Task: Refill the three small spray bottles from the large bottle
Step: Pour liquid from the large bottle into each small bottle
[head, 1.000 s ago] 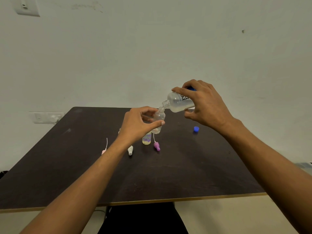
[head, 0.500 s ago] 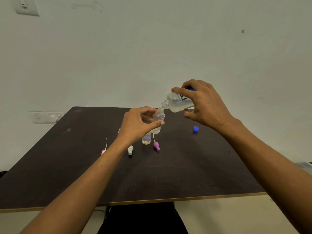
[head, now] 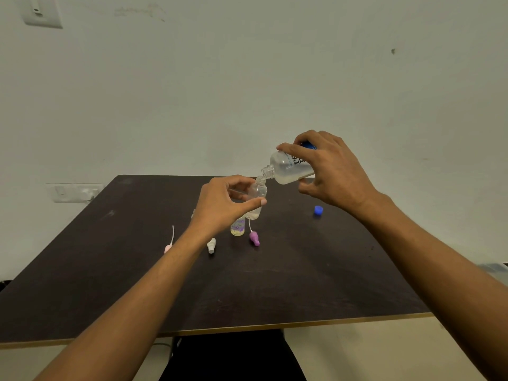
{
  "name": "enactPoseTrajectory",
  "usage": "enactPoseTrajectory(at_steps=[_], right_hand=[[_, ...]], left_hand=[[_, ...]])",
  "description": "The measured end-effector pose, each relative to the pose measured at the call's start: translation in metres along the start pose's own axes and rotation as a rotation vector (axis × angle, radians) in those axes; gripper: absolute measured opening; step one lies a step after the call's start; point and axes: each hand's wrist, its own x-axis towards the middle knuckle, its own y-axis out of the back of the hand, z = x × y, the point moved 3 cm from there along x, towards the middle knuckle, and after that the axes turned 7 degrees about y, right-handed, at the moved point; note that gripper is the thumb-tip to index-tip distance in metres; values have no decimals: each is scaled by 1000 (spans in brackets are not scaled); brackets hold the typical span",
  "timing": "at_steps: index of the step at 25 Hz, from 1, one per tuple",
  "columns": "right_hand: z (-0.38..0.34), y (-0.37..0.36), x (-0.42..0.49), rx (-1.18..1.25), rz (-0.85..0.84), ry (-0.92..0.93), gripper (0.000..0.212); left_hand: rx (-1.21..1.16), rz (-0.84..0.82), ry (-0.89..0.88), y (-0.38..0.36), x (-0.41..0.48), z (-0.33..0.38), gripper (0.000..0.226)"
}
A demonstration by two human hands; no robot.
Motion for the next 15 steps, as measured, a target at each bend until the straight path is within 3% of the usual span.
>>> enactPoseTrajectory(at_steps=[15], right_hand=[[0, 3, -1, -6, -14, 4, 79]], left_hand=[[15, 2, 20, -3, 0, 2, 43]])
